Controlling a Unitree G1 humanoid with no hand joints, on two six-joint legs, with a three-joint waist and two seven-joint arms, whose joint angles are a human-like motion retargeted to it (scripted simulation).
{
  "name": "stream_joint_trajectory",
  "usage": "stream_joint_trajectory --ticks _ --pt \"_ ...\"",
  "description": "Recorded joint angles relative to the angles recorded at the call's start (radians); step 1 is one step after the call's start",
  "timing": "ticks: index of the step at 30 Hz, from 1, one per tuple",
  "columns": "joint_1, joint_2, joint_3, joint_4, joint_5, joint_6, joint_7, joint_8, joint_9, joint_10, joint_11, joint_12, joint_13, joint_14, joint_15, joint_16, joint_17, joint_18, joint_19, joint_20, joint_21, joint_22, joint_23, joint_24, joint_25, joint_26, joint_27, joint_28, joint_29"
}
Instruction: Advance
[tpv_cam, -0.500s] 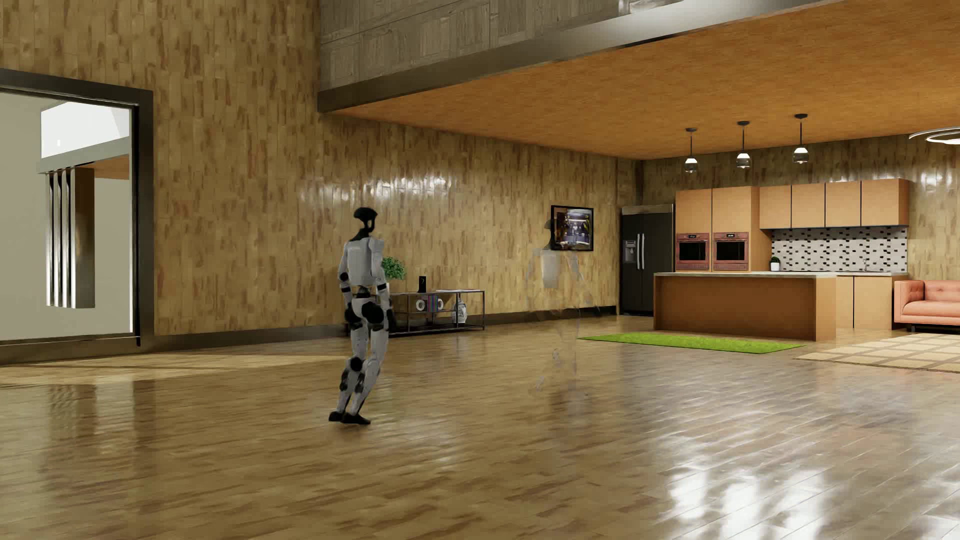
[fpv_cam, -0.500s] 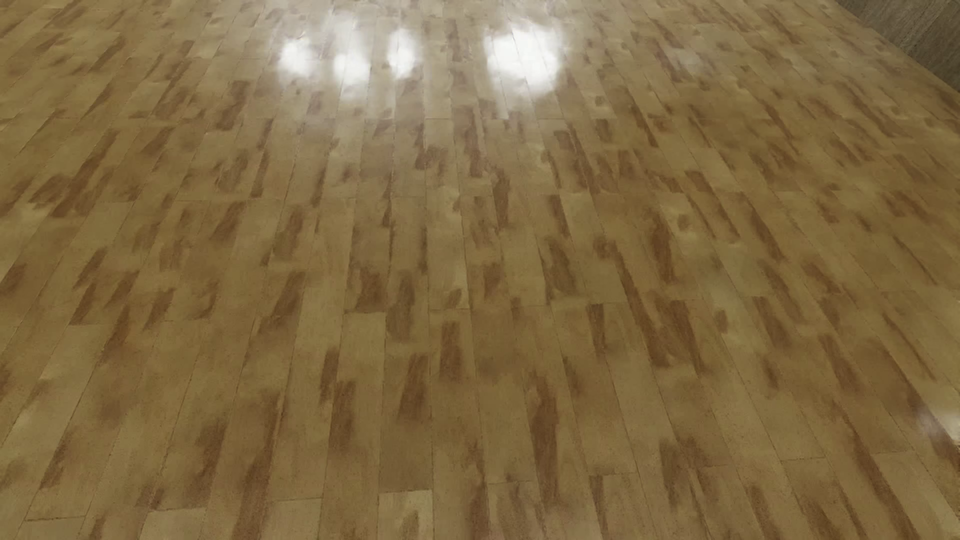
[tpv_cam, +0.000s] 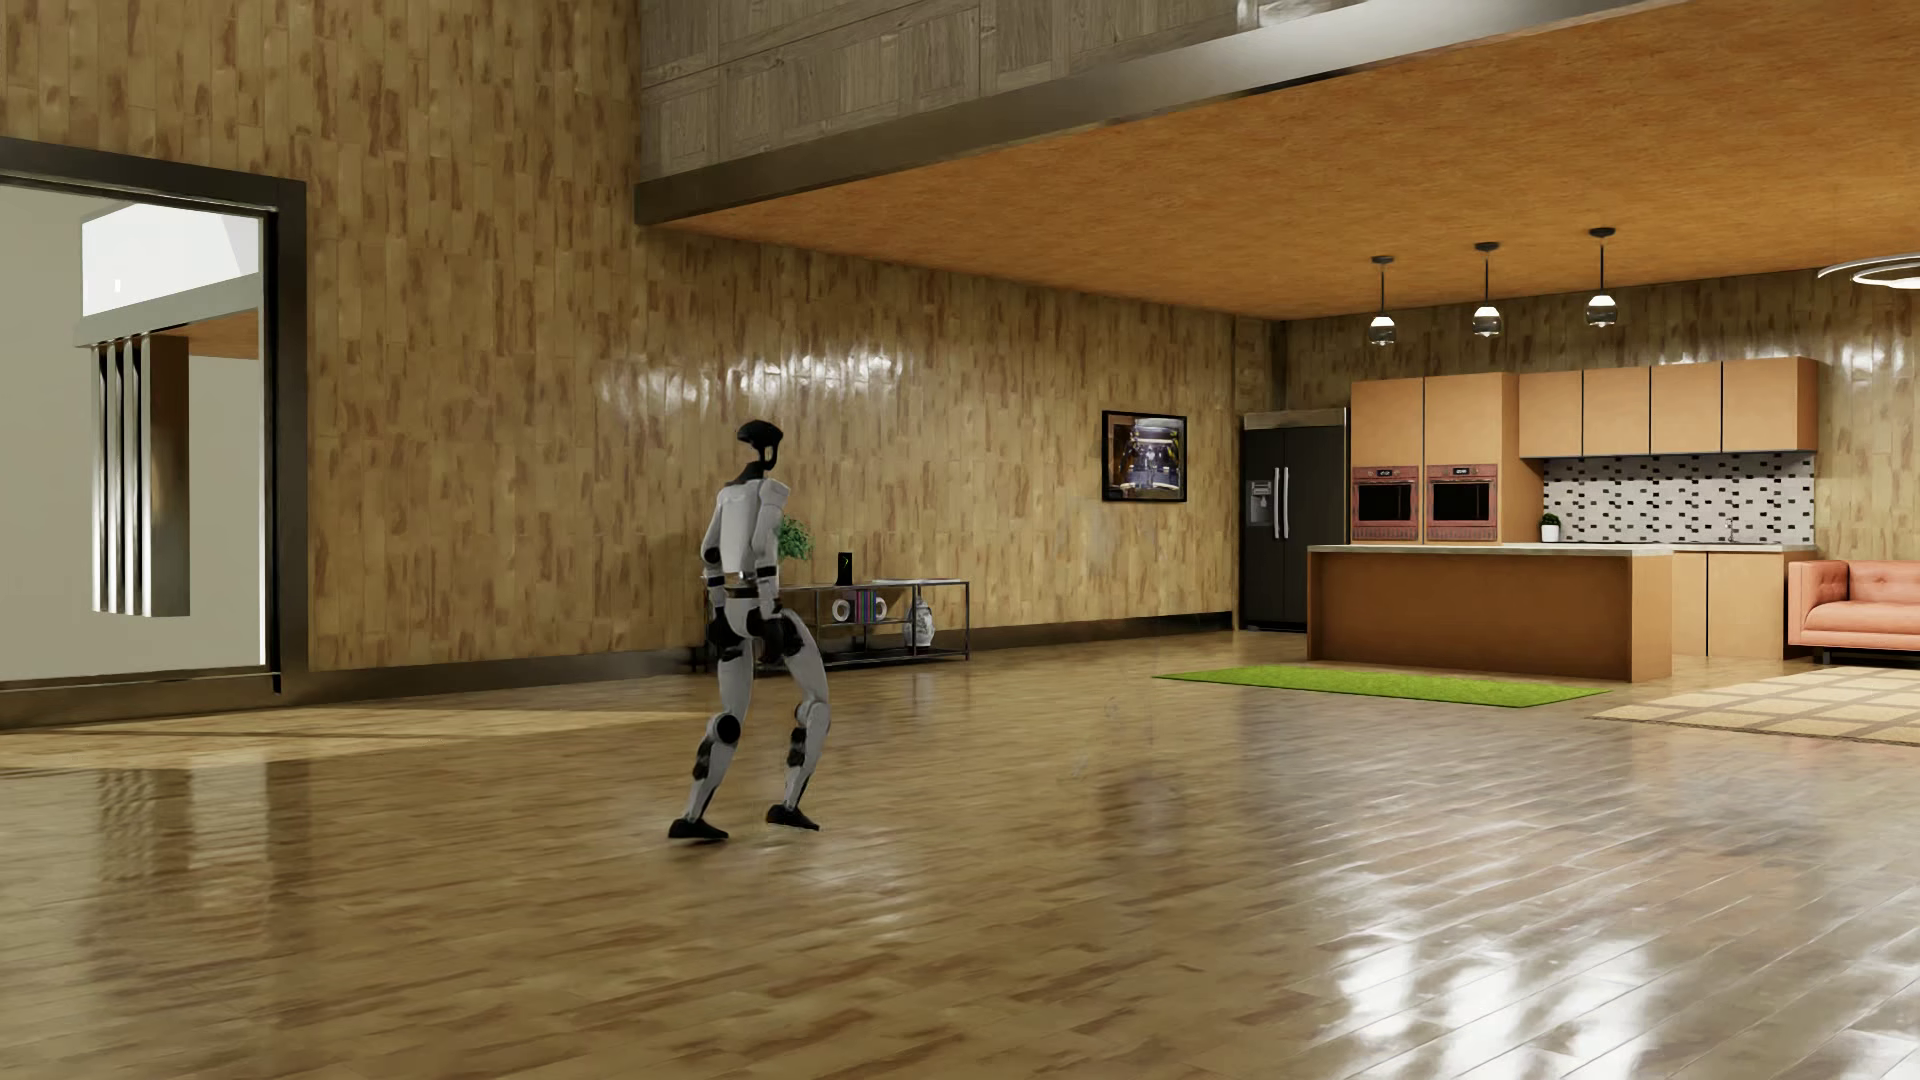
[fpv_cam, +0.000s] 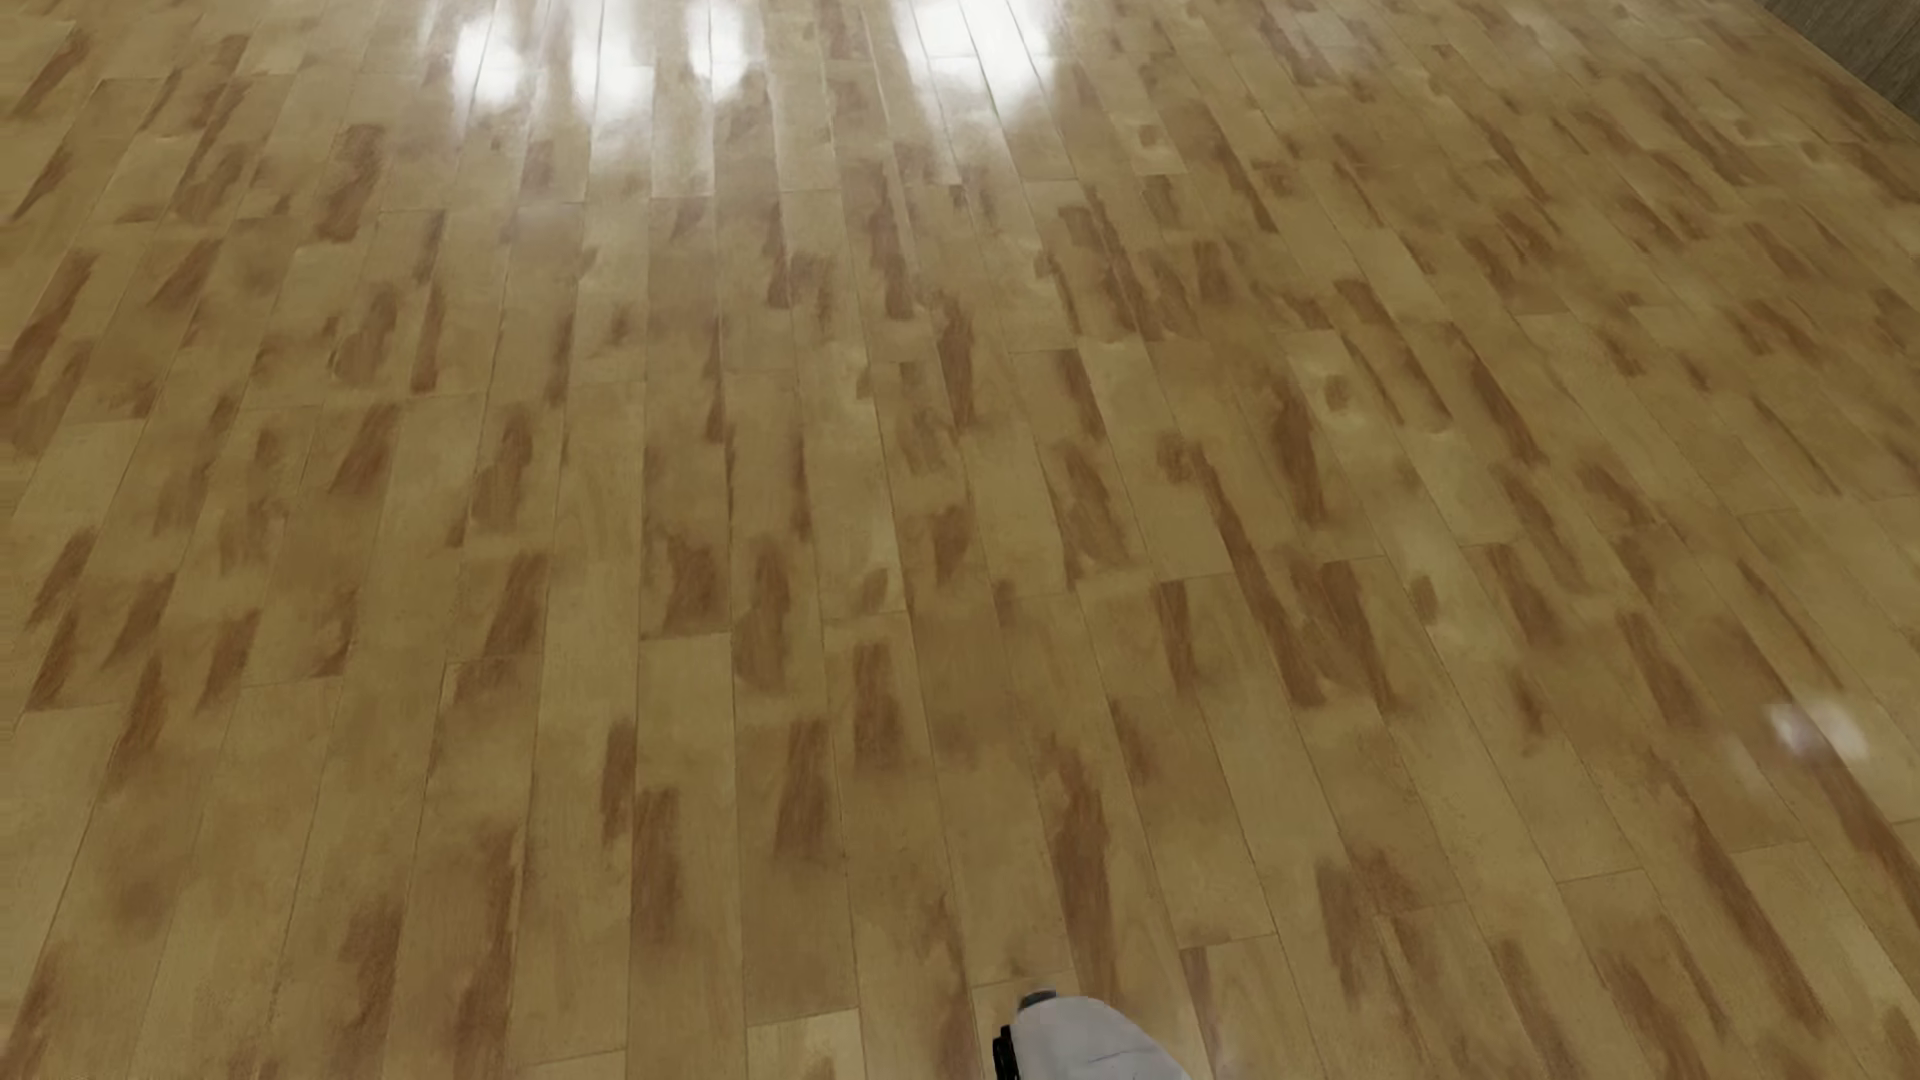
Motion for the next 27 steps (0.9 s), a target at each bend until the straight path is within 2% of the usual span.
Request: stream_joint_trajectory --ticks 4,5,7,9,11,13,14,16,17,18,20,22,23,25,26,27 --pt "0.047 0.025 -0.002 0.007 -0.013 -0.004 0.000 0.000 -0.007 0.000 -0.437 -0.015 0.046 0.002 -0.010 0.013 0.020 0.000 0.000 0.037 0.108 -0.080 0.094 0.000 0.000 0.000 0.000 0.000 0.000" --pt "0.062 0.029 0.000 0.015 -0.022 -0.001 0.000 0.000 -0.008 0.002 -0.470 -0.013 0.051 0.005 -0.002 0.011 0.025 0.000 0.000 0.051 0.124 -0.101 0.108 0.000 0.000 0.000 0.000 0.000 0.000" --pt "0.090 0.020 0.014 0.044 -0.025 0.028 0.000 0.000 -0.009 0.011 -0.431 0.001 0.046 0.039 0.109 -0.006 0.028 0.000 0.000 0.088 0.133 -0.130 0.121 0.000 0.000 0.000 0.000 0.000 0.000" --pt "0.113 0.013 0.047 0.072 0.008 0.074 0.000 0.000 -0.016 0.042 -0.353 0.040 0.013 0.140 0.176 -0.030 0.020 0.000 0.000 0.108 0.117 -0.125 0.116 0.000 0.000 0.000 0.000 0.000 0.000" --pt "0.079 0.064 0.078 0.082 0.044 0.105 0.000 0.000 -0.027 0.164 -0.320 0.088 -0.042 0.329 0.117 -0.040 0.005 0.000 0.000 0.061 0.093 -0.083 0.088 0.000 0.000 0.000 0.000 0.000 0.000" --pt "-0.060 0.164 0.093 0.082 0.074 0.127 0.000 0.000 -0.026 0.434 -0.335 0.120 -0.111 0.505 0.038 -0.041 -0.019 0.000 0.000 -0.024 0.042 -0.040 0.029 0.000 0.000 0.000 0.000 0.000 0.000" --pt "-0.154 0.214 0.105 0.070 0.091 0.135 0.000 0.000 -0.020 0.607 -0.347 0.131 -0.148 0.514 0.005 -0.041 -0.036 0.000 0.000 -0.067 0.007 -0.025 -0.011 0.000 0.000 0.000 0.000 0.000 0.000" --pt "-0.350 0.309 0.150 0.032 0.115 0.136 0.000 0.000 -0.010 0.911 -0.374 0.149 -0.214 0.377 -0.045 -0.046 -0.068 0.000 0.000 -0.118 -0.076 0.007 -0.100 0.000 0.000 0.000 0.000 0.000 0.000" --pt "-0.438 0.360 0.178 0.024 0.135 0.141 0.000 0.000 -0.004 0.984 -0.394 0.152 -0.240 0.321 -0.067 -0.058 -0.084 0.000 0.000 -0.120 -0.156 0.045 -0.143 0.000 0.000 0.000 0.000 0.000 0.000" --pt "-0.517 0.407 0.206 0.015 0.141 0.132 0.000 0.000 -0.005 0.985 -0.406 0.159 -0.265 0.312 -0.091 -0.061 -0.093 0.000 0.000 -0.127 -0.190 0.065 -0.180 0.000 0.000 0.000 0.000 0.000 0.000" --pt "-0.620 0.508 0.256 0.009 0.144 0.107 0.000 0.000 -0.002 0.776 -0.435 0.170 -0.311 0.378 -0.140 -0.061 -0.101 0.000 0.000 -0.120 -0.238 0.092 -0.240 0.000 0.000 0.000 0.000 0.000 0.000" --pt "-0.629 0.615 0.296 0.019 0.139 0.083 0.000 0.000 -0.001 0.387 -0.472 0.174 -0.347 0.418 -0.190 -0.059 -0.099 0.000 0.000 -0.101 -0.258 0.094 -0.282 0.000 0.000 0.000 0.000 0.000 0.000" --pt "-0.605 0.665 0.314 0.030 0.138 0.077 0.000 0.000 -0.004 0.200 -0.483 0.172 -0.357 0.382 -0.217 -0.058 -0.096 0.000 0.000 -0.093 -0.261 0.090 -0.296 0.000 0.000 0.000 0.000 0.000 0.000" --pt "-0.540 0.734 0.358 0.063 0.130 0.070 0.000 0.000 -0.011 -0.031 -0.474 0.156 -0.359 0.229 -0.254 -0.057 -0.085 0.000 0.000 -0.078 -0.253 0.084 -0.312 0.000 0.000 0.000 0.000 0.000 0.000" --pt "-0.517 0.755 0.377 0.074 0.118 0.063 0.000 0.000 -0.016 -0.040 -0.457 0.143 -0.352 0.196 -0.244 -0.057 -0.077 0.000 0.000 -0.069 -0.240 0.084 -0.309 0.000 0.000 0.000 0.000 0.000 0.000" --pt "-0.511 0.769 0.379 0.066 0.099 0.049 0.000 0.000 -0.022 -0.029 -0.437 0.127 -0.339 0.250 -0.206 -0.056 -0.065 0.000 0.000 -0.062 -0.226 0.088 -0.295 0.000 0.000 0.000 0.000 0.000 0.000"
